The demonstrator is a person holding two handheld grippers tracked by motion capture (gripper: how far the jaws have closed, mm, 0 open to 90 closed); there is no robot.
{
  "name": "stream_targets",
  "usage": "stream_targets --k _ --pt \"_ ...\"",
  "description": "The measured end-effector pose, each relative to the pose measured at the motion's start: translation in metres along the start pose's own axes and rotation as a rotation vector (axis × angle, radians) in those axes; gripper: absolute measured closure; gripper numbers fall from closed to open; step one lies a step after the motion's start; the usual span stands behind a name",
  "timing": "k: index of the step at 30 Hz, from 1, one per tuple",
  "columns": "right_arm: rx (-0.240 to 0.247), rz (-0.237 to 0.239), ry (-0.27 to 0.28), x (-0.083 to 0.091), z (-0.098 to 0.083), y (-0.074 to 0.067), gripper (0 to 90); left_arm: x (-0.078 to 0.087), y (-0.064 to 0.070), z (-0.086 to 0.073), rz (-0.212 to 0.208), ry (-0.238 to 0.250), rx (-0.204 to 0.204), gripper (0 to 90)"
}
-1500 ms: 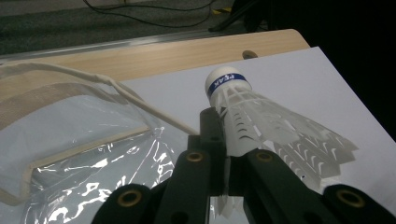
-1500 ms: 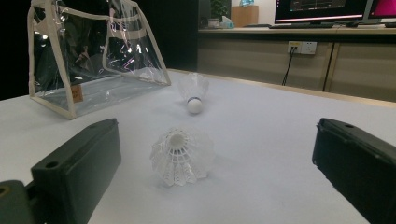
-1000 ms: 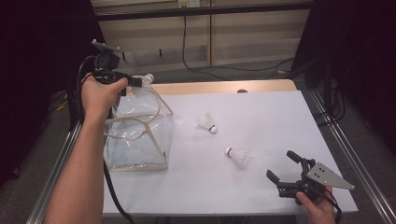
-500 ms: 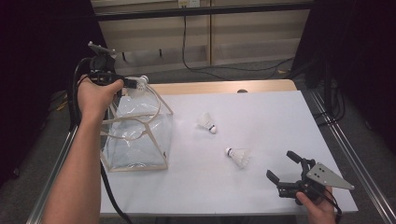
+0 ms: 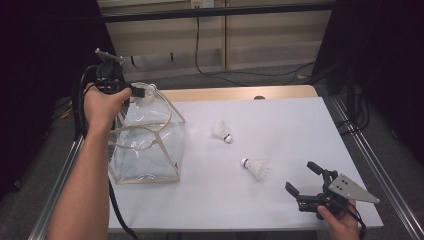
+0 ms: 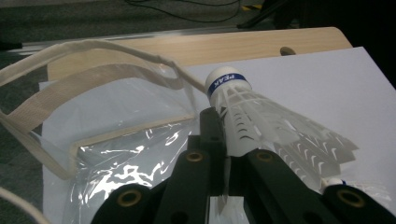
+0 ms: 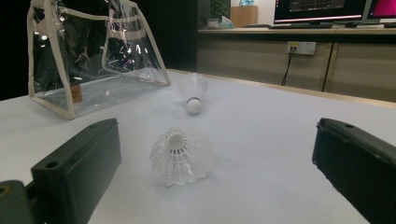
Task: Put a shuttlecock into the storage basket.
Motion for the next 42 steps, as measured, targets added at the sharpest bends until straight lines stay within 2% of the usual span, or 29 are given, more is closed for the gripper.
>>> stream_targets --k 16,38,42 --pt "-0.002 0.000 0.000 0.000 0.000 0.000 0.9 -0.005 -0.014 -0.006 0.028 0.006 0.033 89.5" --pt "-0.003 0.001 0.000 0.000 0.000 0.000 0.9 -0.015 -0.023 -0.011 0.047 -0.011 0.047 88.0" --pt "-0.001 0.002 -0.001 0.000 0.000 0.000 0.9 -0.015 -0.025 -0.012 0.050 -0.010 0.048 85.3"
Point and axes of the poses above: each handheld gripper's, and its own axes: x roughly backward along the jaws, z roughly out of its top, y roughly to its right, the point moved 4 cm from there along -x, roughly forward along the jaws, and after that the axes turned 11 degrees about -z, right-handed, at the moved point
